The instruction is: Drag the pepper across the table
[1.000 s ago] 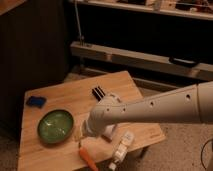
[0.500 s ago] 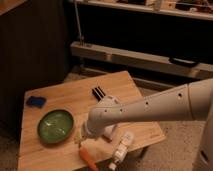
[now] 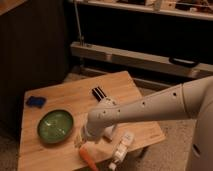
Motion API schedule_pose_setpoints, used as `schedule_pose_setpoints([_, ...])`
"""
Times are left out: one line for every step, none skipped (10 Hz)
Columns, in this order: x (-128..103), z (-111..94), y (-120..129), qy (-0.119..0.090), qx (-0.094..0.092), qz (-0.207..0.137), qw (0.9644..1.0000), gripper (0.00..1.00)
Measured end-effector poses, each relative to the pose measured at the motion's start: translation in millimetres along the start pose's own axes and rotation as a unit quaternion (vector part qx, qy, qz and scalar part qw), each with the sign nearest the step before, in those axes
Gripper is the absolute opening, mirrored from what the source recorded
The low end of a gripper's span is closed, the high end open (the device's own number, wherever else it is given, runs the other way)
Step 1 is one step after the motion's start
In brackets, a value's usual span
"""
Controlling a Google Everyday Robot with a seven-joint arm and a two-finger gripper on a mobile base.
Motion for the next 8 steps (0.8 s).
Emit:
schedule_pose_setpoints([2.7, 1.4, 0.9, 0.004, -0.001, -0.002, 1.0000, 0.65])
schedule_pose_setpoints([4.4, 2.3, 1.7, 0.009, 0.000, -0.003, 1.0000, 0.65])
schedule_pose_setpoints([5.1, 3.5, 3.8, 0.019, 0.001, -0.007, 0.9998, 0.65])
schedule_pose_setpoints([6.0, 5.6, 6.4, 0.030, 0.002, -0.014, 0.9994, 0.65])
schedule_pose_setpoints([6.9, 7.7, 8.2, 0.039, 0.002, -0.018, 0.9991, 0.65])
schedule_pose_setpoints([9.4, 10.1, 7.5, 0.048, 0.001, -0.020, 0.9987, 0.65])
schedule_pose_setpoints([10.9, 12.6, 8.3, 0.053, 0.000, -0.021, 0.9984, 0.65])
schedule_pose_setpoints([13.0, 15.9, 8.3, 0.058, -0.003, -0.022, 0.9981, 0.65])
